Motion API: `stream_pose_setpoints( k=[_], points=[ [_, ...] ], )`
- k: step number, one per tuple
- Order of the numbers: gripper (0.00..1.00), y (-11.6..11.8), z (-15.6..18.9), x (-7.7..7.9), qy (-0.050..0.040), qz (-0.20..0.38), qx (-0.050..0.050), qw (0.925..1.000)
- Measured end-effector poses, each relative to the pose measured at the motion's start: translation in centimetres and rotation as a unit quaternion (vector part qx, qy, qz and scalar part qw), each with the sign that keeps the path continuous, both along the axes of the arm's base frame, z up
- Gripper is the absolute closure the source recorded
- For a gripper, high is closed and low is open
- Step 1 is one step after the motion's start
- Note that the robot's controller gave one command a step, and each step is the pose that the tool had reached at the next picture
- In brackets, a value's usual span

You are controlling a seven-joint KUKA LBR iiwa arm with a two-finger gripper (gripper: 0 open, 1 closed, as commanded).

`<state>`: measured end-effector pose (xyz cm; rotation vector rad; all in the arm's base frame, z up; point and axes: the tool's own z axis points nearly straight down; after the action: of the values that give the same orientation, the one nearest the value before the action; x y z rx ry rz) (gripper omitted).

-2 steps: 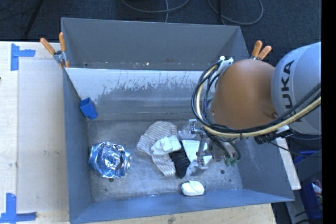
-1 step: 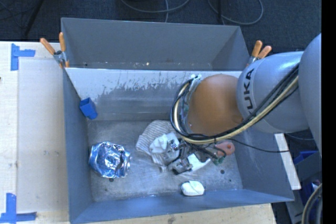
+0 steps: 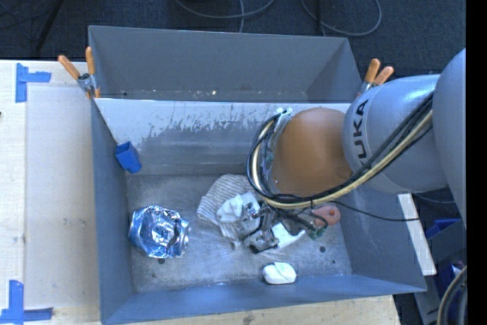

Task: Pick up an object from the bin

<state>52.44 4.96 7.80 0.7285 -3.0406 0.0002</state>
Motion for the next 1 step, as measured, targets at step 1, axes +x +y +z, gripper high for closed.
stream_pose_setpoints(
  k=[1],
  points=[
    [1.00,-1.42,16.31,-0.44,-0.0103,0.007,0.002,0.9999]
  ],
)
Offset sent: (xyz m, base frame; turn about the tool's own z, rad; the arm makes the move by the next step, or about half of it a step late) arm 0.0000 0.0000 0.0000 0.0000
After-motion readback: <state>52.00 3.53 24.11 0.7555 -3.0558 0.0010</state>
